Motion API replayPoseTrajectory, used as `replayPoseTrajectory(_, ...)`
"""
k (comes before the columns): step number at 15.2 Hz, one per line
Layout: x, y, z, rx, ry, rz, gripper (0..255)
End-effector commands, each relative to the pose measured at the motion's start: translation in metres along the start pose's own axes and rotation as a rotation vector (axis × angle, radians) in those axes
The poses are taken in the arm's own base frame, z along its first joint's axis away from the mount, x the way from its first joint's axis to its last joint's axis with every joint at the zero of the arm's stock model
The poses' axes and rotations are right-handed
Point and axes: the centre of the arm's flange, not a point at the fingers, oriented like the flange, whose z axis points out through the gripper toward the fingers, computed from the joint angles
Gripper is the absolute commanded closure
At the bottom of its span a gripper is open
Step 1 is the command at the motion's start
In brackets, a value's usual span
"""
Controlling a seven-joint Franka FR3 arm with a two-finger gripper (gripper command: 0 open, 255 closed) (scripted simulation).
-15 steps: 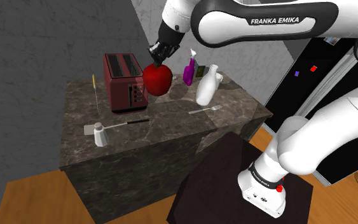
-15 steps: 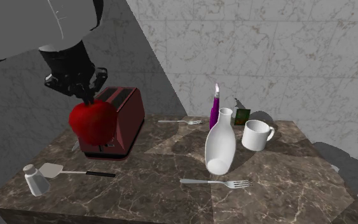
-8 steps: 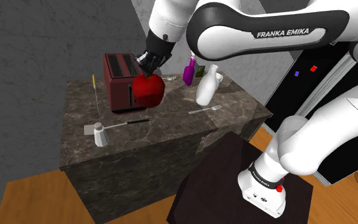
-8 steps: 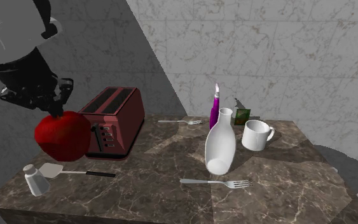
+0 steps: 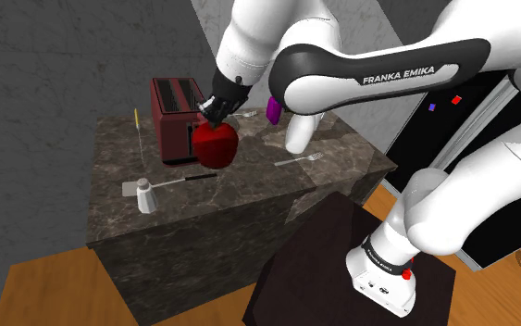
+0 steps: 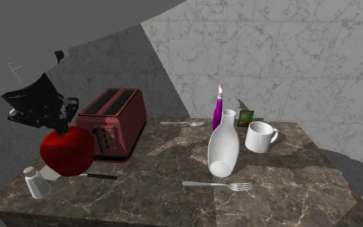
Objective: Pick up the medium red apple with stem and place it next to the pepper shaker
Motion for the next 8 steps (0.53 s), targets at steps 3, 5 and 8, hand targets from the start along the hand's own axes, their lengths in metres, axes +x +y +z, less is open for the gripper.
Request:
replayPoseTrajectory(3, -0.008, -0.002, 0.02, 0.0, 0.001, 0.0, 255)
replayPoseTrajectory(5, -0.012, -0.002, 0.029, 0.0, 0.001, 0.0, 255)
replayPoseTrajectory(8, -0.018, -0.003, 0.044, 0.0, 0.001, 0.0, 255)
